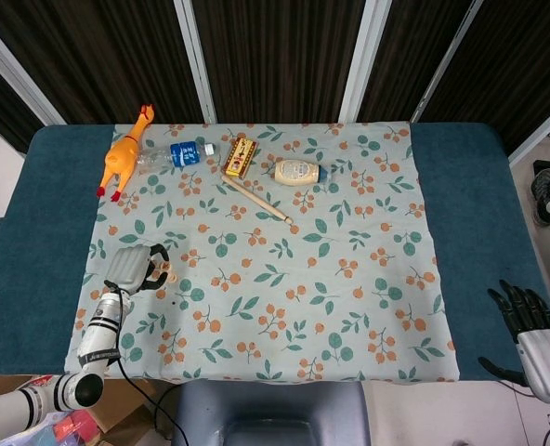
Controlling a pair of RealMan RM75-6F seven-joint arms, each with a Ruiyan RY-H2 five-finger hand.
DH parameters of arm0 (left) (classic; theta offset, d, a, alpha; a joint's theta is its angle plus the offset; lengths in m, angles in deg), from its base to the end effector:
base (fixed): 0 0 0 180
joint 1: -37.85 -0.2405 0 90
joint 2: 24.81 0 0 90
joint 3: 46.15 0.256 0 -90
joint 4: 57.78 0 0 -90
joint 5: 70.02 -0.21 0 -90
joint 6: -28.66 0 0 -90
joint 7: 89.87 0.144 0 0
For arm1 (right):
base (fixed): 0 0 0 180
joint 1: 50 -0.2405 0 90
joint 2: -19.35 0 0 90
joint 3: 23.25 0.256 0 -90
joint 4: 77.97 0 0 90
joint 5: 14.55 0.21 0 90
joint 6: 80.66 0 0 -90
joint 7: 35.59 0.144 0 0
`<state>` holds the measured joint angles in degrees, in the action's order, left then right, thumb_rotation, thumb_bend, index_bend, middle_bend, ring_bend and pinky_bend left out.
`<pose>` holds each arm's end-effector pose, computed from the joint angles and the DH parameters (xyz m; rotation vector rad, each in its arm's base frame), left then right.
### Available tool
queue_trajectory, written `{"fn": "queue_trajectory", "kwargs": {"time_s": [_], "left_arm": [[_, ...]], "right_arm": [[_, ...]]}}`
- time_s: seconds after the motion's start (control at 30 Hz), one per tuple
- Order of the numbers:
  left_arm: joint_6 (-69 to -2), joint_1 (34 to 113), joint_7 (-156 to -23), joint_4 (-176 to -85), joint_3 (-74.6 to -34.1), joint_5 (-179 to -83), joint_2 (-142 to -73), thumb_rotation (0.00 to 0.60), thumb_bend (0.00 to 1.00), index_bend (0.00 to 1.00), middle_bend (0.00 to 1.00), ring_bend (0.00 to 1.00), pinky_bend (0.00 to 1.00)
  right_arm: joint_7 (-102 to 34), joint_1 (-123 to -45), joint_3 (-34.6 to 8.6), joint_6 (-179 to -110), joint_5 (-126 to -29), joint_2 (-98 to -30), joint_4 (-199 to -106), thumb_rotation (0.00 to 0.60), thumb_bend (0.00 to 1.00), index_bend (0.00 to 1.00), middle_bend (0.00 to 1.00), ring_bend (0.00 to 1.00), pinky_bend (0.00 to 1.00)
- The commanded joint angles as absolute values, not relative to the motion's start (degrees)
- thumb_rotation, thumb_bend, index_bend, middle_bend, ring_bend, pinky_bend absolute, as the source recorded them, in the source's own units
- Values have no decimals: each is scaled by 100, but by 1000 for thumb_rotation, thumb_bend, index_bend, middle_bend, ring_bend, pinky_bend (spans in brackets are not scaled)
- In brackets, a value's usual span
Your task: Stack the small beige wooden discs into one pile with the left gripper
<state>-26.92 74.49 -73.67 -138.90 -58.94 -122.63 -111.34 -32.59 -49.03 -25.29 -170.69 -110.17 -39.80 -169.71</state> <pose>-0.2187 0.3538 0.0145 -1.5565 -1.1741 -0.8273 -0.3144 -0.1305 0.1772 1.4853 -0.8788 0.8820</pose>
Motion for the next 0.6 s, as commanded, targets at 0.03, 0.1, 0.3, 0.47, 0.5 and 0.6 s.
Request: {"fn": "queue_trajectory", "kwargs": {"time_s": [0.03,0.1,0.3,0.47,0.5,0.6], "left_arm": [[-2704,7438,-7350,-13850,-5859,-12259,-11142,600,386,532,1000,1000,1000],[-2691,7446,-7319,-13803,-5830,-12250,-11162,600,386,530,1000,1000,1000],[-2704,7475,-7256,-13691,-5787,-12250,-11257,600,386,527,1000,1000,1000],[-2682,7489,-7256,-13604,-5771,-12239,-11310,600,388,519,1000,1000,1000],[-2683,7491,-7258,-13593,-5771,-12240,-11316,600,388,516,1000,1000,1000],[-2662,7497,-7266,-13571,-5768,-12237,-11316,600,389,508,1000,1000,1000]], "right_arm": [[-3245,-4898,-2533,-17081,-11024,-3976,-16966,600,159,0,0,0,0],[-3230,-4895,-2533,-17093,-11028,-3974,-16962,600,159,0,0,0,0],[-3201,-4885,-2532,-17118,-11031,-3967,-16953,600,159,0,0,0,0],[-3183,-4889,-2528,-17115,-11023,-3964,-16943,600,159,0,0,0,0],[-3185,-4890,-2528,-17110,-11020,-3964,-16944,600,159,0,0,0,0],[-3195,-4891,-2530,-17104,-11018,-3963,-16951,600,160,0,0,0,0]]}}
